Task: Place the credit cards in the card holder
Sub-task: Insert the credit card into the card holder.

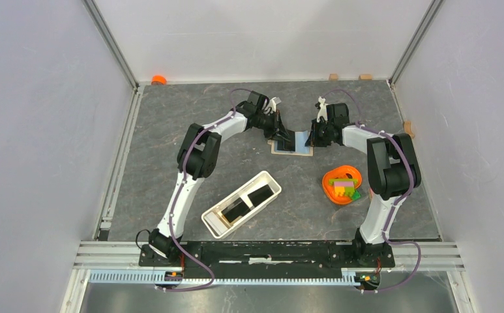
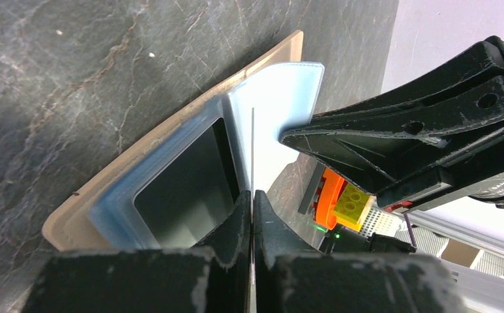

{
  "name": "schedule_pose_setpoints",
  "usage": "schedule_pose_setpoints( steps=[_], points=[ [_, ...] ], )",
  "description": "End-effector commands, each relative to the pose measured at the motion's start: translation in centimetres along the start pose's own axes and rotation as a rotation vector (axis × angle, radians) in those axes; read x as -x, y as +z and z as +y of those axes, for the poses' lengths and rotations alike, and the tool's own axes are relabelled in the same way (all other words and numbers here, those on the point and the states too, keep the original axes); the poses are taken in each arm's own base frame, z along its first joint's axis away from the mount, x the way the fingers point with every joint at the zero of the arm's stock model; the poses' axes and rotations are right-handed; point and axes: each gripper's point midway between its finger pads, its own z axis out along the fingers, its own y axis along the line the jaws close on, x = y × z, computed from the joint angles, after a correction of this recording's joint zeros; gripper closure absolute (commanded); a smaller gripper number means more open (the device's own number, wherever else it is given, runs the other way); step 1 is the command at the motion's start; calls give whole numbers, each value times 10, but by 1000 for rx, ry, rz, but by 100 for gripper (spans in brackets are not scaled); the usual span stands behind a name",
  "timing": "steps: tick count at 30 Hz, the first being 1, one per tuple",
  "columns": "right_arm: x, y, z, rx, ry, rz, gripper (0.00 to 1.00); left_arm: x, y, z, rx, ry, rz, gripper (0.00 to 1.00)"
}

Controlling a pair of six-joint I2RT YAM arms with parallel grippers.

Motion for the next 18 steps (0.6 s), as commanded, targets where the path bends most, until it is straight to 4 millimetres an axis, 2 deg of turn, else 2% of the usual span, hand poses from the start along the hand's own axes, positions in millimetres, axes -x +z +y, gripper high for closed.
schedule_pose_setpoints(
  steps=[1, 4, 18],
  points=[
    [7, 1, -7, -32, -14, -9, 100, 8, 4, -20, -69, 4, -9, 98],
    [8, 1, -7, -32, -14, -11, 100, 8, 6, -18, -62, -1, -12, 98],
    [9, -1, -5, -29, -13, -14, 100, 4, 10, 14, 89, 31, -21, 98]
  ],
)
